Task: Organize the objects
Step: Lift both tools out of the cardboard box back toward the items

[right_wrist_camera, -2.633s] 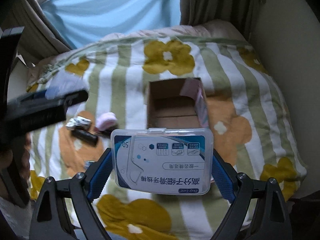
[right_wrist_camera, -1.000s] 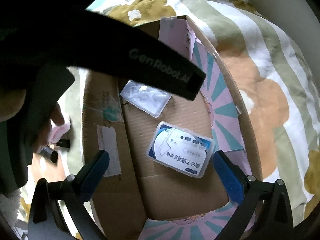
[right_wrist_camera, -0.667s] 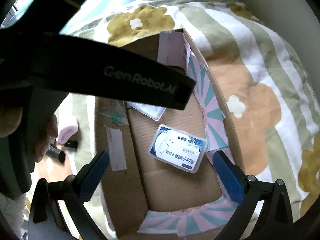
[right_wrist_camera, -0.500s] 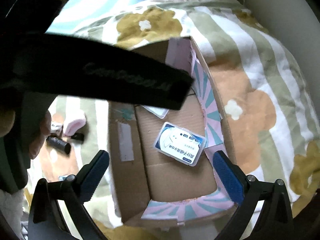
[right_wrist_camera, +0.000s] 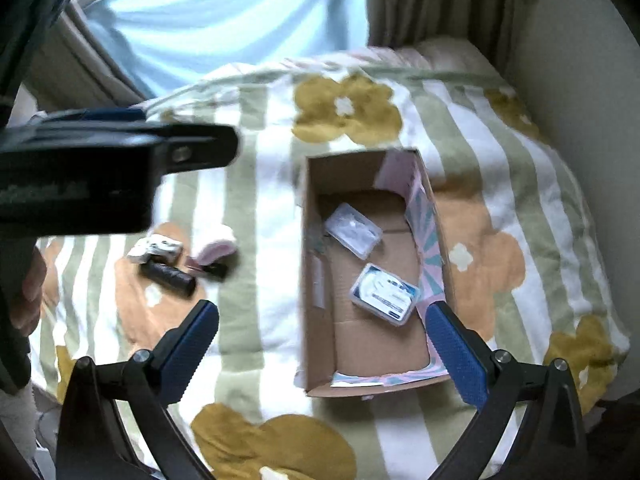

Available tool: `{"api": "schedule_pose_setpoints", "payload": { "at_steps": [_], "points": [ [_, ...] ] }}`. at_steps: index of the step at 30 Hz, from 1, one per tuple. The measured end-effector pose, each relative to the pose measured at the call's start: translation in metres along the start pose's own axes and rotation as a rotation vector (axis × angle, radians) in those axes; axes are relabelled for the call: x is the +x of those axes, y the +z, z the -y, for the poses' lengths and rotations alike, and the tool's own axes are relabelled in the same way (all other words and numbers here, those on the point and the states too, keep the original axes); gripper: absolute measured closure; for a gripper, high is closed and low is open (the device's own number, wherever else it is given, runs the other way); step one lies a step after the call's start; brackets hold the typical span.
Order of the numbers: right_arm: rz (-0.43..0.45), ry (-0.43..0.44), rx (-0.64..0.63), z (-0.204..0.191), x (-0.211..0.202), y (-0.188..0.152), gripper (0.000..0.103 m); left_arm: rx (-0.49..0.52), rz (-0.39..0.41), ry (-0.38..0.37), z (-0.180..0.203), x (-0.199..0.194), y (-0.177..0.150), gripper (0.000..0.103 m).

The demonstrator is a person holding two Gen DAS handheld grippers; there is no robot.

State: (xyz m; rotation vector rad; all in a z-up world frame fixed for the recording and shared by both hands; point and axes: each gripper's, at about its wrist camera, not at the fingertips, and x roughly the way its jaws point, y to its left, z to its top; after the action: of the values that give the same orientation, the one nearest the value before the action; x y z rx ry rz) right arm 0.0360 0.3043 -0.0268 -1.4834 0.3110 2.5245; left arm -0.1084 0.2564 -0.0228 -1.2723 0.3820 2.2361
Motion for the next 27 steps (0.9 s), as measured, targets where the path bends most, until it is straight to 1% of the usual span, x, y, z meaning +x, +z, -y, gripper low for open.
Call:
{"api": "schedule_pose_setpoints", "payload": {
  "at_steps": [2, 3, 6, 7, 9, 11, 14, 17, 21, 24, 27],
  "points": [
    [0.023, 0.011, -0.023, -0.013, -0.013, 0.001, 0.0, -0.041, 0.026, 0.017, -0.018, -0.026, -0.012, 0.0],
    [0.027, 0.032, -0.028, -0.02, -0.019, 0.003, 0.0, -0.055, 0.036, 0.028, -0.025, -0.035, -0.018, 0.0],
    [0.036, 0.082, -0.026, -0.041, -0.032, 0.006, 0.0, -0.086, 0.067, 0.089, -0.05, -0.068, -0.041, 0.0],
    [0.042, 0.091, -0.028, -0.049, -0.036, 0.007, 0.0, -0.104, 0.078, 0.122, -0.06, -0.081, -0.053, 0.0],
    [0.05, 0.121, -0.03, -0.065, -0.042, 0.009, 0.0, -0.142, 0.093, 0.155, -0.075, -0.099, -0.07, 0.0],
    [0.051, 0.144, -0.034, -0.079, -0.044, 0.008, 0.0, -0.199, 0.102, 0.177, -0.094, -0.116, -0.091, 0.0],
    [0.052, 0.15, -0.059, -0.102, -0.044, 0.004, 0.0, -0.271, 0.112, 0.216, -0.119, -0.136, -0.127, 0.0],
    [0.043, 0.172, -0.075, -0.115, -0.041, -0.001, 0.0, -0.351, 0.087, 0.214, -0.145, -0.143, -0.163, 0.0],
    [0.027, 0.171, -0.09, -0.132, -0.038, -0.004, 0.0, -0.427, 0.061, 0.195, -0.173, -0.143, -0.194, 0.0],
    [0.026, 0.181, -0.095, -0.14, -0.037, -0.002, 0.0, -0.459, 0.056, 0.18, -0.189, -0.142, -0.208, 0.0],
    [0.026, 0.185, -0.109, -0.149, -0.031, 0.002, 0.0, -0.457, 0.058, 0.167, -0.204, -0.14, -0.215, 0.0]
  ]
}}
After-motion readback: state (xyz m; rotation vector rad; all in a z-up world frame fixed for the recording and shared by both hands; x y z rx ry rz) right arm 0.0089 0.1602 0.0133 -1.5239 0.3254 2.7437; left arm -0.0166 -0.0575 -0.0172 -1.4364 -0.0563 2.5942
